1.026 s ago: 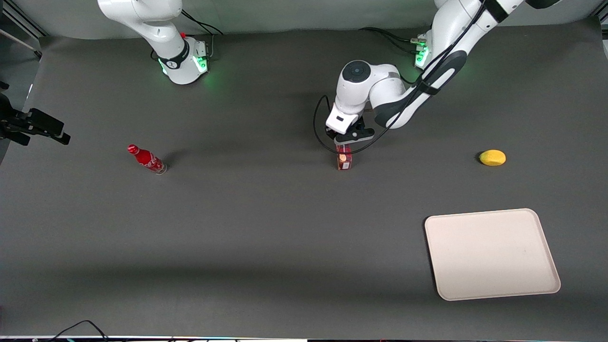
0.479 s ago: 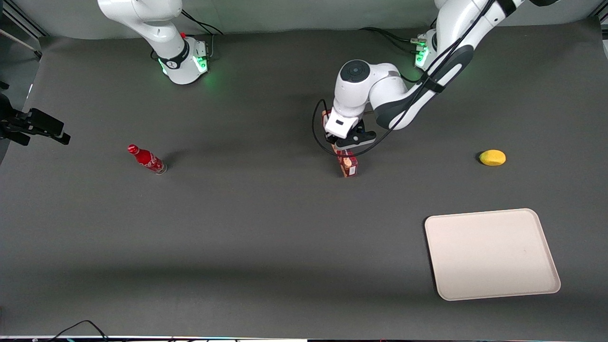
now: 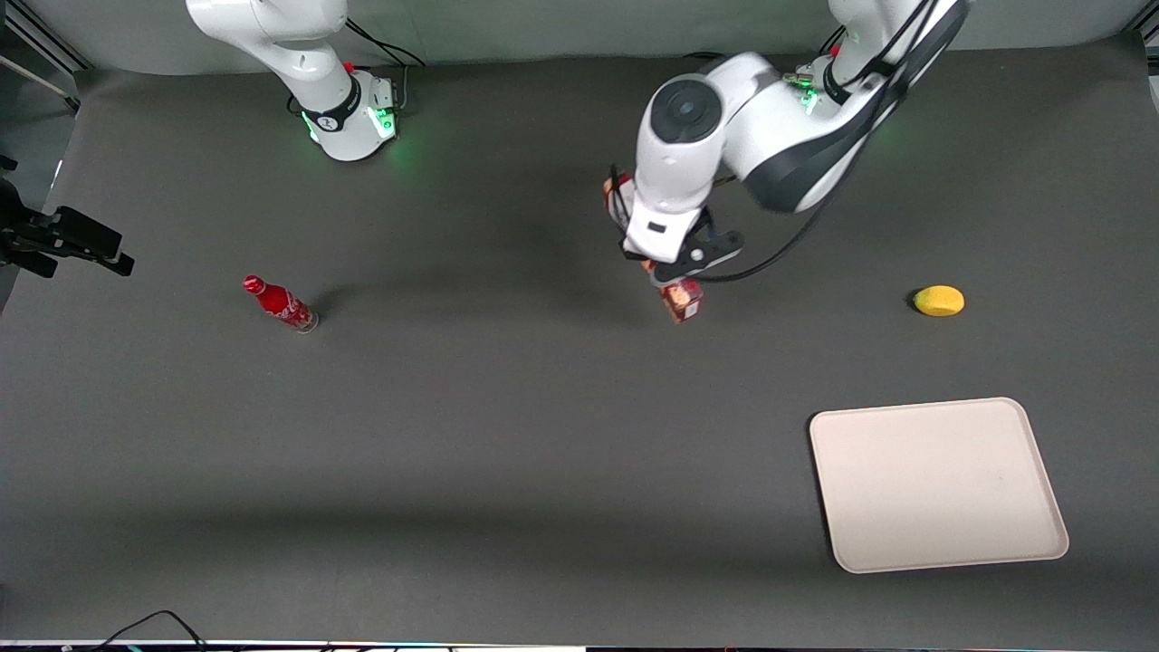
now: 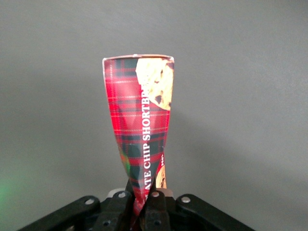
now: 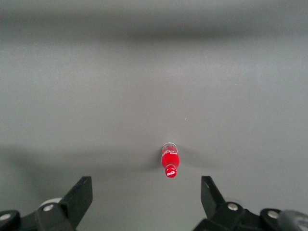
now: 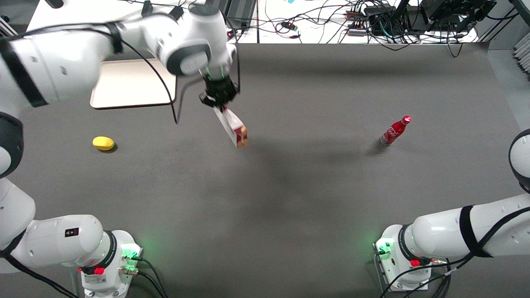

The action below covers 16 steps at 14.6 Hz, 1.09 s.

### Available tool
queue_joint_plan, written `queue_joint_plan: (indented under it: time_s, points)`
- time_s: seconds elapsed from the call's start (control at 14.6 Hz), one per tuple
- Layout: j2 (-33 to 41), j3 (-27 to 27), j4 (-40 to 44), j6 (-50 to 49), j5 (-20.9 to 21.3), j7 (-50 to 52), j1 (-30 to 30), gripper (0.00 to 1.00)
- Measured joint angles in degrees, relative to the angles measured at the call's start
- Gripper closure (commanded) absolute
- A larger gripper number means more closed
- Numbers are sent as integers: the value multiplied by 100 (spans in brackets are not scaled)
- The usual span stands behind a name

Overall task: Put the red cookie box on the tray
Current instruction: 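Lift the box with the left gripper and carry it toward the white tray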

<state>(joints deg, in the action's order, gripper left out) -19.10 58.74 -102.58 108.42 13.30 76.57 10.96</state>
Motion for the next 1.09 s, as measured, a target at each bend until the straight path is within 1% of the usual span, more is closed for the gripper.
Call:
queue_joint_plan:
  time_s: [0.14,0.21,0.34,0.55,0.68,0.82,0.96,1.09]
  points:
    - [304,-396,757,-1109,-548,-727,24,100]
    - [411,-673,1148,-1657,-713,-1106,35,100]
    - [541,-1228,1849,-2524,-864,-1760,70,100]
    - [611,-2090,2684,-3329,-1000,-2817,96,100]
    - [620,-2786,2980,-3470,-1032,-3756,94,100]
    - [584,-3572,3043,-3387,-1049,-4870,96,100]
    - [395,-4297,3049,-2945,-1056,-6002,110,100]
    - [19,-4916,3087,-2342,-1064,-6989,124,100]
